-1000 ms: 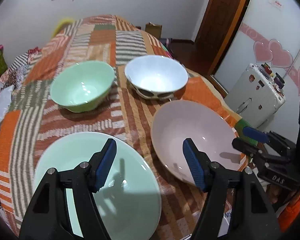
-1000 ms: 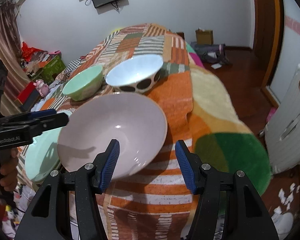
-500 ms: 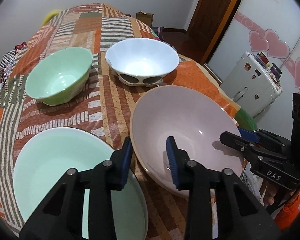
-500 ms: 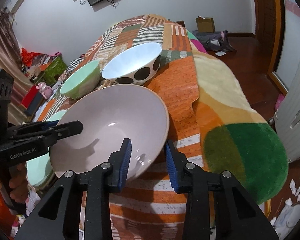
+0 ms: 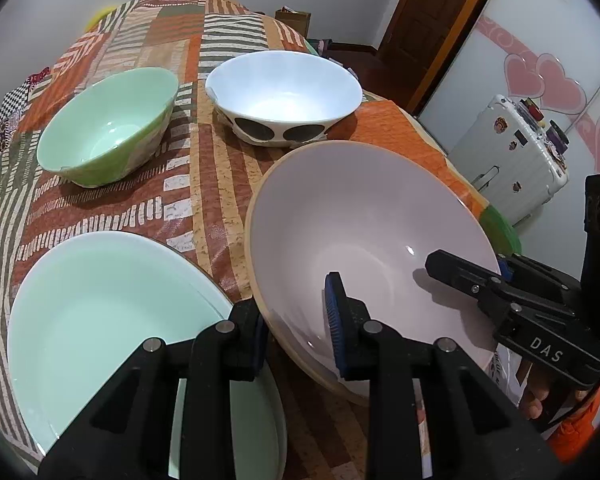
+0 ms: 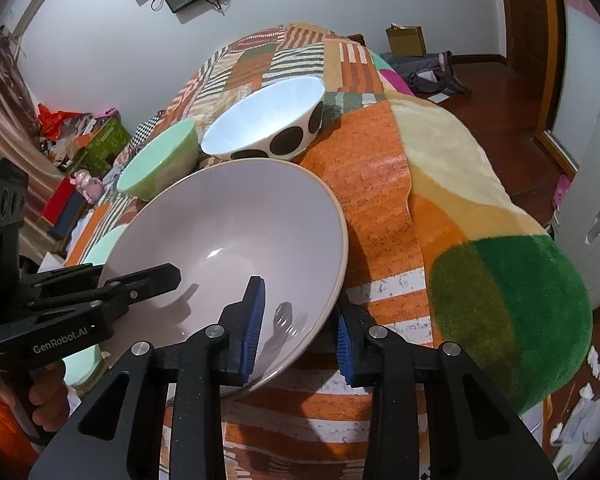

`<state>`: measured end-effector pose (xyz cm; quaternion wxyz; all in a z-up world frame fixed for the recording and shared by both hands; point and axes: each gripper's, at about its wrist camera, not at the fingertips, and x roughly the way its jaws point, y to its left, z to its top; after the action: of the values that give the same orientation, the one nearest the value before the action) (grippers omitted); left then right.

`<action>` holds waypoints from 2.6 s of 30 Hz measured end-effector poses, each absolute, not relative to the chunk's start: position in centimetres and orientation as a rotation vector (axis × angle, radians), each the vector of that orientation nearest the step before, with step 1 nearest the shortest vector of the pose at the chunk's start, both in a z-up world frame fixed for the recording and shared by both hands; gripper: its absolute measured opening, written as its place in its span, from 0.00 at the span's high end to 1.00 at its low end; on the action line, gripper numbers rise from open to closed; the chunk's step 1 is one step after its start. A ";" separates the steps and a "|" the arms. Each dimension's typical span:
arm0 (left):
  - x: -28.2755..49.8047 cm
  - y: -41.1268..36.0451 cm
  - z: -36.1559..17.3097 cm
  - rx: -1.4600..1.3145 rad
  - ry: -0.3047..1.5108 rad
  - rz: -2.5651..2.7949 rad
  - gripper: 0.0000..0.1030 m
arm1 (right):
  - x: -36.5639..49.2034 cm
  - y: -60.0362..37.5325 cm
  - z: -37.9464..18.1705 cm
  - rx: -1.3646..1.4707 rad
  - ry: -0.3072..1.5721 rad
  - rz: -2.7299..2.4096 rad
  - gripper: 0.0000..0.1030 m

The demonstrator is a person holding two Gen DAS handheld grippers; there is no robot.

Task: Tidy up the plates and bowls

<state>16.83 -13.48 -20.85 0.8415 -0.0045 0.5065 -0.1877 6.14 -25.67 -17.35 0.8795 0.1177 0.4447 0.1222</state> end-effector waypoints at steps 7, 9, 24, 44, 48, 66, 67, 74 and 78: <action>15.8 -13.2 -19.5 -0.003 1.030 -0.406 0.75 | 5.6 -25.6 -15.7 0.237 0.886 0.247 0.72; 15.5 -12.9 -18.9 -0.006 1.014 -0.407 0.74 | 5.5 -25.3 -15.0 0.227 0.868 0.249 0.72; 12.3 -7.1 -13.5 -0.084 0.864 -0.363 0.74 | 5.1 -19.7 -11.2 0.179 0.773 0.315 0.72; 7.1 7.5 -12.8 -0.219 0.821 -0.100 0.74 | 6.4 -6.3 -11.6 0.037 0.768 0.592 0.72; 6.2 10.5 -13.2 -0.235 0.821 -0.054 0.75 | 6.5 -3.2 -12.4 -0.003 0.789 0.635 0.72; 4.1 19.5 -17.6 -0.305 0.896 0.077 0.74 | 7.2 5.2 -16.6 -0.065 0.933 0.735 0.72; 4.2 19.8 -17.9 -0.312 0.902 0.079 0.75 | 7.4 5.5 -16.9 -0.068 0.944 0.736 0.72; 4.8 21.4 -20.2 -0.343 0.941 0.085 0.75 | 8.0 6.8 -19.1 -0.100 1.011 0.729 0.72; 5.0 22.1 -21.7 -0.360 0.975 0.096 0.75 | 7.9 7.5 -20.1 -0.118 1.048 0.737 0.72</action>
<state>4.98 22.12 -21.67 0.8669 -0.1719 0.4656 0.0457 7.94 7.53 -20.08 0.8002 -0.0550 0.4885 0.3435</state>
